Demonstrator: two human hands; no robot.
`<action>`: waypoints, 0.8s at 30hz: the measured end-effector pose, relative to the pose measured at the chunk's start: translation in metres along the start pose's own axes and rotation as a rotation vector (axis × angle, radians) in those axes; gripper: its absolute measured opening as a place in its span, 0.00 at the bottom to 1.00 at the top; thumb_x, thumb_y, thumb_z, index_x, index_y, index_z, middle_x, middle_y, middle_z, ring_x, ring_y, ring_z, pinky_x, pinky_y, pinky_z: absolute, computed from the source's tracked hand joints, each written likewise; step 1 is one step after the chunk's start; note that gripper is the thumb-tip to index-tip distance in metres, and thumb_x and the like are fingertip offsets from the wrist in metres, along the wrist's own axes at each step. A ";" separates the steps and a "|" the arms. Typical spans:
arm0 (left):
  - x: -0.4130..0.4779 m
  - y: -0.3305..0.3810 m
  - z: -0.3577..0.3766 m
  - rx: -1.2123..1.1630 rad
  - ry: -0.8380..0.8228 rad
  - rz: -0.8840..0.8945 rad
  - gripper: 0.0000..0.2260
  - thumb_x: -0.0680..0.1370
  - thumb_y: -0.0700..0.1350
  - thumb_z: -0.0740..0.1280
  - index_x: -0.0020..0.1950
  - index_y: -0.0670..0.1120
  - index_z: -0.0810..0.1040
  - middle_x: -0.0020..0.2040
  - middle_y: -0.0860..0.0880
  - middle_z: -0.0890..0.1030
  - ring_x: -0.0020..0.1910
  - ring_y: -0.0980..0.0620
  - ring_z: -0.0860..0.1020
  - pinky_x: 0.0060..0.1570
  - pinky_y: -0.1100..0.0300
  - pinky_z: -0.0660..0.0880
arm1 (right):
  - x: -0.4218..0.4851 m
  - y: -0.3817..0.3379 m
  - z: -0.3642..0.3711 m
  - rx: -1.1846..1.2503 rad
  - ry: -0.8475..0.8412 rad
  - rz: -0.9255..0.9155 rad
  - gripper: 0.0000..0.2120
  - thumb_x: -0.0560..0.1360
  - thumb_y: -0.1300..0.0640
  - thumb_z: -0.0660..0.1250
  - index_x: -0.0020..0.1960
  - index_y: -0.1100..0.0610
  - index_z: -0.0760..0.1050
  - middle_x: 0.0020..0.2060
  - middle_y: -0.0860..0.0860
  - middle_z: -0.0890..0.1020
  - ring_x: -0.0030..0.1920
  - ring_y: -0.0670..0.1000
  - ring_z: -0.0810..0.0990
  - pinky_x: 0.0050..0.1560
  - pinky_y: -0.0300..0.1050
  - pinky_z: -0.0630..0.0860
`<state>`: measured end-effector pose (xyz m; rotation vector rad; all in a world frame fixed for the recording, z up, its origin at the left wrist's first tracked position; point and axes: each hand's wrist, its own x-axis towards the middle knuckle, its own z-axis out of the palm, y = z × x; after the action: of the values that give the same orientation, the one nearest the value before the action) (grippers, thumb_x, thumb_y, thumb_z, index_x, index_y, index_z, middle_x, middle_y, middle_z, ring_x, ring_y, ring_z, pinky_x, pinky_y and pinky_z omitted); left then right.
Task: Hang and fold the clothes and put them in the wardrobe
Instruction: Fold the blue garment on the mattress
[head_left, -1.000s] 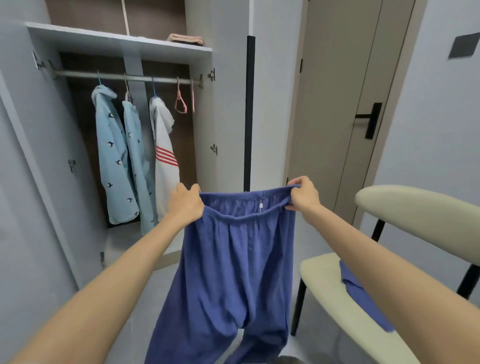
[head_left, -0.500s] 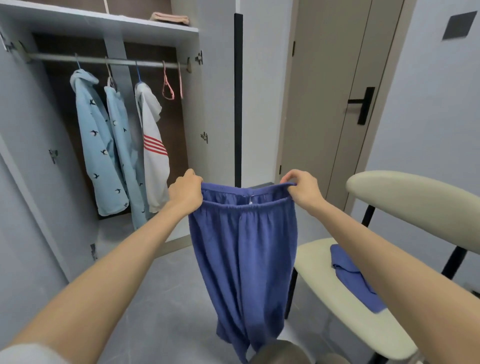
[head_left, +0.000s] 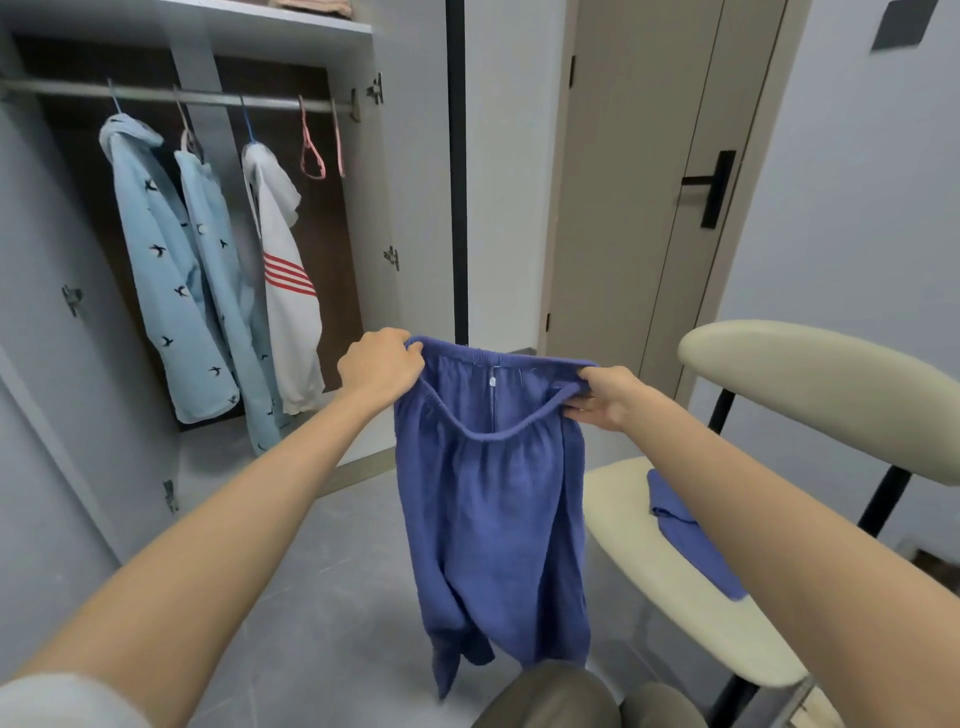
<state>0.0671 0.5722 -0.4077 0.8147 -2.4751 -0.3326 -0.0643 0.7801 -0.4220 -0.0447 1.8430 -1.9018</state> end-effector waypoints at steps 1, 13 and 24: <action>0.000 0.000 0.000 0.016 0.017 0.003 0.12 0.81 0.47 0.56 0.42 0.46 0.75 0.38 0.47 0.77 0.38 0.47 0.76 0.36 0.57 0.69 | 0.000 0.000 0.000 0.142 0.000 0.039 0.05 0.80 0.68 0.53 0.53 0.63 0.67 0.43 0.59 0.74 0.42 0.57 0.75 0.42 0.51 0.75; -0.006 -0.014 0.007 0.023 0.021 -0.086 0.10 0.82 0.41 0.53 0.58 0.43 0.72 0.52 0.40 0.77 0.46 0.41 0.79 0.47 0.50 0.77 | 0.003 -0.008 -0.021 -0.951 0.235 -0.472 0.15 0.73 0.66 0.53 0.53 0.53 0.72 0.47 0.55 0.74 0.44 0.58 0.75 0.42 0.50 0.76; 0.009 0.004 0.014 -0.865 -0.189 -0.480 0.07 0.79 0.38 0.55 0.49 0.43 0.72 0.44 0.45 0.77 0.37 0.50 0.76 0.38 0.57 0.76 | -0.012 -0.005 -0.018 -0.904 0.179 -0.343 0.03 0.69 0.55 0.60 0.41 0.53 0.70 0.35 0.51 0.83 0.32 0.53 0.83 0.43 0.48 0.81</action>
<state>0.0513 0.5711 -0.4146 0.9752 -1.9231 -1.5643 -0.0612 0.8010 -0.4149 -0.5272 2.8121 -1.1145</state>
